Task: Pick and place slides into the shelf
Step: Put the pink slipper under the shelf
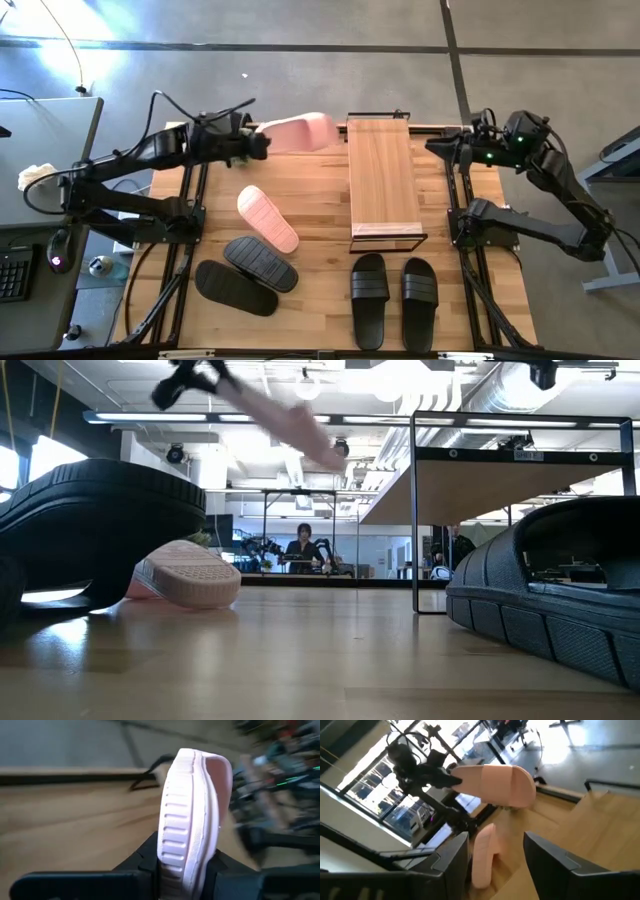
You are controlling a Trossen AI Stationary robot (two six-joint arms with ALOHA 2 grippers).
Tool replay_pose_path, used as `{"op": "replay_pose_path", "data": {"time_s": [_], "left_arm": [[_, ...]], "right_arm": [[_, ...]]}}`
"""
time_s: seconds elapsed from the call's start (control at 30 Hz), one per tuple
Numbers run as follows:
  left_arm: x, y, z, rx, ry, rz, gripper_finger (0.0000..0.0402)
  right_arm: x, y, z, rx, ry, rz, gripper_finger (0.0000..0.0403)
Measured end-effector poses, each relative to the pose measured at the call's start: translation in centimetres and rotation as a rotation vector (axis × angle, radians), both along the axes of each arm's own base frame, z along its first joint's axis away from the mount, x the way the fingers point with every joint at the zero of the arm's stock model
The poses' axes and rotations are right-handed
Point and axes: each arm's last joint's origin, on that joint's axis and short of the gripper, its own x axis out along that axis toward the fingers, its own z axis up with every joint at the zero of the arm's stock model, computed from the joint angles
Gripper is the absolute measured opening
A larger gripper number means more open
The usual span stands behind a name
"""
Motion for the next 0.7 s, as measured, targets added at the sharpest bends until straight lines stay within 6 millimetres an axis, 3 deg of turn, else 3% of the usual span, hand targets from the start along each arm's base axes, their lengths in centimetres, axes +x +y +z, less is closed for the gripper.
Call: {"op": "replay_pose_path", "data": {"time_s": [0.2, 0.43, 0.7], "left_arm": [[0.2, 1.7, -1.5, -0.106, 0.068, 0.011, 0.0049], [1.9, 6.2, -5.0, -0.291, 0.145, -0.058, 0.0061], [5.2, 11.2, -8.8, -0.386, 0.026, -0.178, 0.0055]], "right_arm": [[-0.1, 0.2, -0.5, 0.043, 0.042, 0.016, 0.0167], [-0.1, 0.2, -0.7, 0.074, 0.054, 0.015, 0.0167], [-0.2, 0.3, -0.9, 0.109, 0.064, 0.009, 0.0167]]}}
